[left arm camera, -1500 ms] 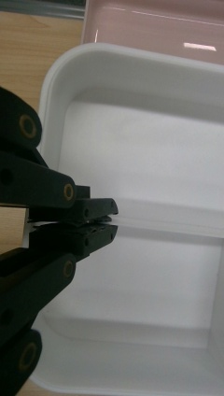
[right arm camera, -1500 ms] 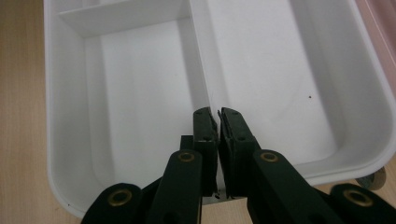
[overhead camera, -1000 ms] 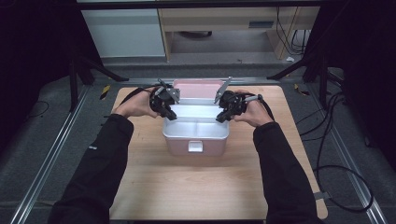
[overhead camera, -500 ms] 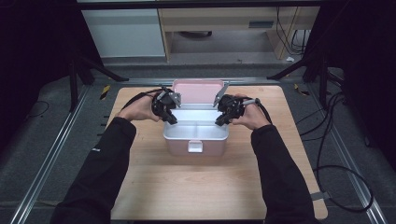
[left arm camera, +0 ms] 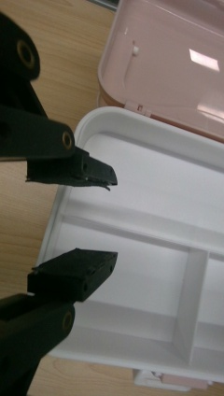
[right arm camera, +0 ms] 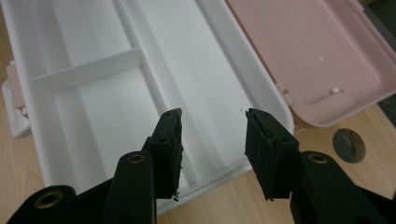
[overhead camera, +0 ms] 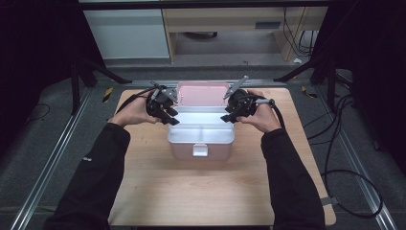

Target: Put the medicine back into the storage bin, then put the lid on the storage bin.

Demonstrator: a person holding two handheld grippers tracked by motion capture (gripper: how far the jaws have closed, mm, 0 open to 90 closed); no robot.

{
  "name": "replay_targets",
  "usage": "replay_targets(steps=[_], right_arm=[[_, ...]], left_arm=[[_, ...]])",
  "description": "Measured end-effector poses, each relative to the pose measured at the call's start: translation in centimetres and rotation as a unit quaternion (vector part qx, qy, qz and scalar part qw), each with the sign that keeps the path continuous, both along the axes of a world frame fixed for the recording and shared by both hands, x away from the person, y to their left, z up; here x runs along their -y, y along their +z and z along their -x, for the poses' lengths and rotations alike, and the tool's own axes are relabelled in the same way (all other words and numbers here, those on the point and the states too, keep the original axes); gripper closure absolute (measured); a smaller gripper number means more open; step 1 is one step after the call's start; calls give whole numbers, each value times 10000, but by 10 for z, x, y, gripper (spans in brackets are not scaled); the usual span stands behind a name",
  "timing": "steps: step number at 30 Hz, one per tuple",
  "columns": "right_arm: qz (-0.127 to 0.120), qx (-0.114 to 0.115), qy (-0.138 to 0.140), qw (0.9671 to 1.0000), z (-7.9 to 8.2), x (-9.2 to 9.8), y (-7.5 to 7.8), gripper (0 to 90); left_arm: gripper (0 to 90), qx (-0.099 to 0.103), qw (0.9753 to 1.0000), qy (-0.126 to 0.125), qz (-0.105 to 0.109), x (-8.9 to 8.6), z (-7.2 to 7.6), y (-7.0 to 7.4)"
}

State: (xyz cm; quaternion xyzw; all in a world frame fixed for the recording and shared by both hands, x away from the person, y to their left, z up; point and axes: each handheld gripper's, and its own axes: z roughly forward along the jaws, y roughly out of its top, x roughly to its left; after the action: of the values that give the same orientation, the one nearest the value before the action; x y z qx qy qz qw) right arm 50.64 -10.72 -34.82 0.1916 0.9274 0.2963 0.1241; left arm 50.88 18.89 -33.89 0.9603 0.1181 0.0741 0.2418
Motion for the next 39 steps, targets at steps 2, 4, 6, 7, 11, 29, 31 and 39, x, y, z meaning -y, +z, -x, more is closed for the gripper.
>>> replay_targets(steps=[2, 4, 6, 7, 11, 29, 31, 39], right_arm=[[-161, -5, -253, 9996, 3, 5, 3, 542], [-281, 23, -474, 9985, 6, 10, 4, 523], [-330, 55, -702, 9970, 7, 15, 4, 496], [-348, 101, -832, 9959, 7, 18, 4, 492], [-541, 316, -1435, 9877, 7, 30, 8, 452], [-1360, 696, -2596, 9536, -22, 41, 12, 373], [-1378, 706, -2629, 9523, -24, 40, 11, 373], [-1397, 691, -2831, 9464, -42, 40, 5, 392]], left_arm=[[535, 80, 9999, 148, 15, -4, 2, 4], [517, 132, 9994, 307, 48, -7, 2, 8], [510, 207, 9986, 471, 144, -10, 1, 13], [510, 221, 9979, 566, 238, -11, 0, 15], [457, 364, 9923, 1074, 498, -16, -8, 19], [390, 746, 9502, 2749, 1263, -23, -45, 7], [378, 746, 9472, 2825, 1321, -22, -48, 5], [373, 789, 9336, 3126, 1562, -19, -60, -5]])
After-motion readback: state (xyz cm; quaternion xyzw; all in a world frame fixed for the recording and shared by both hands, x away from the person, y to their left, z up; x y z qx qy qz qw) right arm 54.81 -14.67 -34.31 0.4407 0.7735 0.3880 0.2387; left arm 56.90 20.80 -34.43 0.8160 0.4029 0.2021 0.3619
